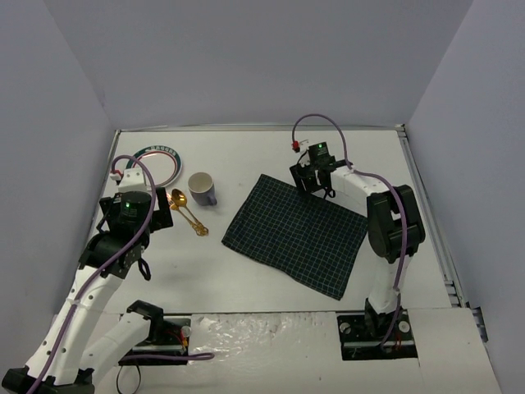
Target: Set the dinner table for one person
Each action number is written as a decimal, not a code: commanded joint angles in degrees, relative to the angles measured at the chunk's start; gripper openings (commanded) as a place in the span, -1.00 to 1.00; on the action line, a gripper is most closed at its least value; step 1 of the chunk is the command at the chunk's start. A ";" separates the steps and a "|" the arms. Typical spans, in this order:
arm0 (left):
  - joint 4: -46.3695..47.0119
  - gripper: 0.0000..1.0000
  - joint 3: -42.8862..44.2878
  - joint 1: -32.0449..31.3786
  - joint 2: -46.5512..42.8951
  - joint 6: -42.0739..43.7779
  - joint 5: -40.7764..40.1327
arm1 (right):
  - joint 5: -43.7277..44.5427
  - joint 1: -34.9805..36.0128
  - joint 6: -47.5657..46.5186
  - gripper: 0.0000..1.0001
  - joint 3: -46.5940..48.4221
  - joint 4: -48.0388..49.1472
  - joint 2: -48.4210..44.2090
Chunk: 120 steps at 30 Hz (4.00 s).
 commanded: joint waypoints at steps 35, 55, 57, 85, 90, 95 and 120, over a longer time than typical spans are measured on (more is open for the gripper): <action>2.53 0.94 0.44 1.63 1.31 1.15 1.92 | -2.12 -10.71 -17.27 -1.00 21.75 -6.64 15.16; 2.92 0.94 0.23 1.72 4.73 0.94 3.11 | 9.00 -14.39 -24.93 -0.91 44.79 -6.19 29.74; 3.01 0.94 0.32 1.72 4.82 1.02 3.28 | 9.18 -14.47 -23.35 -0.75 46.49 -6.06 30.85; 19.47 0.93 27.64 -13.99 37.76 -5.91 18.13 | -12.61 -33.71 27.13 0.60 -15.18 18.93 -21.97; 29.13 0.83 36.44 -16.63 51.14 -8.43 21.33 | -18.32 -35.97 30.23 0.56 -19.16 23.79 -22.39; 36.23 0.68 43.46 -17.62 62.01 -8.85 22.01 | -20.73 -36.62 32.21 0.55 -21.70 28.00 -22.06; 40.23 -0.24 58.79 -15.79 89.66 -5.41 19.91 | -26.66 -44.39 34.79 -0.15 -27.11 37.78 -11.36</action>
